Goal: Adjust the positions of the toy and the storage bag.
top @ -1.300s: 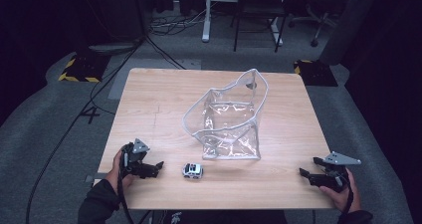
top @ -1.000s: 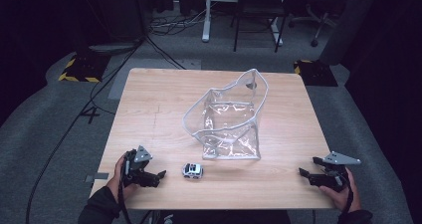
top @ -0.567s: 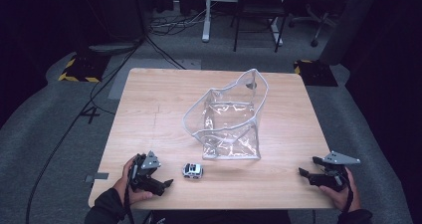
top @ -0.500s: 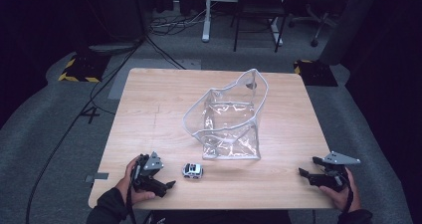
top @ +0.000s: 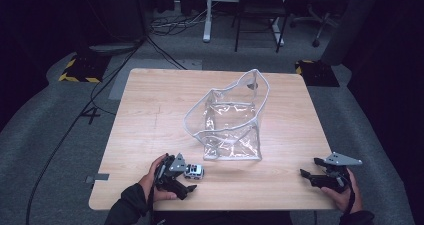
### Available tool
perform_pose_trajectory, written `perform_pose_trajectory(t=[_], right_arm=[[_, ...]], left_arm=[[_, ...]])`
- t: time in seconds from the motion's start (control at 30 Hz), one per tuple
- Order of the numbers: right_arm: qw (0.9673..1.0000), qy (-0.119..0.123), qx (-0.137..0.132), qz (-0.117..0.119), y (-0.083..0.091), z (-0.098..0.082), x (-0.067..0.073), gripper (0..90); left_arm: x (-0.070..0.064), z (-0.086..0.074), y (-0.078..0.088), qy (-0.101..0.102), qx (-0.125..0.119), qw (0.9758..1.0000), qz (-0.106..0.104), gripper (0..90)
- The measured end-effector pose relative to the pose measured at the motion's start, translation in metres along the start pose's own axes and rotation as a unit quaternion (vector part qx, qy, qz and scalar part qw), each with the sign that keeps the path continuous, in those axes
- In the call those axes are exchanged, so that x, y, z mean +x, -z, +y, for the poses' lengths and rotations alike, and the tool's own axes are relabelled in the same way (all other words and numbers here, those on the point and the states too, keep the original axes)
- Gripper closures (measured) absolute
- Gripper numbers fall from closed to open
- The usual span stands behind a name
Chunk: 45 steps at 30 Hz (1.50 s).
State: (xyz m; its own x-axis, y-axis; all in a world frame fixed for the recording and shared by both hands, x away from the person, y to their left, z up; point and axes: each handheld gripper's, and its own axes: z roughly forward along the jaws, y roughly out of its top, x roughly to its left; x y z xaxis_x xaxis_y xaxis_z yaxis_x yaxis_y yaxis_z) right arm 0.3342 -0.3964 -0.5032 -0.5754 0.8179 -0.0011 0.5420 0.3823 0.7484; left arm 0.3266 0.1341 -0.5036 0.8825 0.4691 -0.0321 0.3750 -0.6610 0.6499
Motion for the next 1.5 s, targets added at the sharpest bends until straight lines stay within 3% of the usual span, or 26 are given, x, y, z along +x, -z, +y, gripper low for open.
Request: perform_pose_trajectory(t=[0.1,0.13,0.2,0.23,0.3,0.33,0.47,0.5,0.73,0.77,0.8,0.83,0.9,0.97,1.0,1.03,1.07,1.17,1.27,1.33,1.47,1.5], right_arm=[[1.0000,0.000,0.000,0.000,0.000,0.000,0.000,20.4],[1.0000,0.000,0.000,0.000,0.000,0.000,0.000,20.4],[1.0000,0.000,0.000,0.000,0.000,0.000,0.000,20.5],[1.0000,-0.001,0.000,0.000,0.000,0.000,0.000,20.5],[1.0000,0.000,0.000,0.000,0.000,0.000,0.000,20.5],[1.0000,-0.001,0.000,0.000,0.000,0.000,0.000,20.5],[1.0000,0.000,0.000,0.000,0.000,0.000,0.000,20.5],[1.0000,0.000,0.000,0.000,0.000,0.000,0.000,20.5],[1.0000,0.000,0.000,0.001,0.000,0.000,0.000,20.4],[1.0000,0.002,0.001,0.001,0.000,0.000,0.000,20.5],[1.0000,0.002,0.001,0.001,0.000,0.000,0.000,20.5],[1.0000,0.003,0.001,0.002,0.000,0.000,0.000,20.4],[1.0000,0.004,0.002,0.002,0.001,0.000,0.000,20.4],[1.0000,0.004,0.002,0.002,0.001,0.000,0.000,20.4],[1.0000,0.004,0.002,0.002,0.001,0.000,0.000,20.4],[1.0000,0.004,0.002,0.002,0.001,0.000,0.000,20.4],[1.0000,0.004,0.002,0.002,0.001,0.000,0.000,20.4],[1.0000,0.004,0.002,0.002,0.000,0.000,0.000,20.4],[1.0000,0.004,0.002,0.002,0.001,0.000,0.000,20.4],[1.0000,0.004,0.001,0.002,0.000,0.000,0.000,20.4],[1.0000,0.004,0.002,0.002,0.001,0.000,0.000,20.4],[1.0000,0.005,0.002,0.003,0.001,0.000,0.000,20.4]], left_arm=[[0.000,0.004,-0.003,-0.012,-0.001,0.9999,-0.004,0.6],[-0.001,0.004,-0.004,-0.004,-0.003,0.9999,-0.013,0.7],[0.001,0.005,-0.003,-0.016,-0.003,0.9997,-0.017,3.7],[0.002,0.004,-0.001,-0.025,-0.012,0.9994,-0.022,8.4],[0.002,0.003,0.000,-0.023,-0.020,0.9994,-0.018,21.9],[0.003,0.003,0.000,-0.022,-0.024,0.9993,-0.019,21.9],[0.005,0.001,0.002,-0.022,-0.032,0.9992,-0.015,36.9],[0.006,0.001,0.003,-0.029,-0.031,0.9990,-0.016,36.9],[0.005,-0.001,0.004,-0.024,-0.036,0.9989,-0.015,39.0],[0.010,-0.003,0.007,-0.022,-0.038,0.9990,0.000,43.1],[0.010,-0.003,0.007,-0.022,-0.038,0.9990,0.000,46.3],[0.012,-0.005,0.008,-0.010,-0.040,0.9989,0.020,46.3],[0.019,-0.008,0.012,-0.005,-0.040,0.9987,0.031,46.4],[0.027,-0.014,0.017,0.015,-0.042,0.9972,0.061,46.5],[0.027,-0.014,0.017,0.015,-0.042,0.9972,0.061,46.5],[0.030,-0.017,0.019,0.023,-0.045,0.9955,0.079,46.5],[0.030,-0.017,0.019,0.023,-0.045,0.9955,0.079,46.5],[0.038,-0.021,0.023,0.037,-0.043,0.9920,0.113,46.5],[0.042,-0.023,0.025,0.052,-0.045,0.9907,0.117,46.5],[0.047,-0.027,0.028,0.060,-0.044,0.9879,0.136,46.5],[0.061,-0.036,0.037,0.076,-0.042,0.9851,0.148,46.4],[0.066,-0.042,0.043,0.087,-0.041,0.9831,0.155,46.4]])
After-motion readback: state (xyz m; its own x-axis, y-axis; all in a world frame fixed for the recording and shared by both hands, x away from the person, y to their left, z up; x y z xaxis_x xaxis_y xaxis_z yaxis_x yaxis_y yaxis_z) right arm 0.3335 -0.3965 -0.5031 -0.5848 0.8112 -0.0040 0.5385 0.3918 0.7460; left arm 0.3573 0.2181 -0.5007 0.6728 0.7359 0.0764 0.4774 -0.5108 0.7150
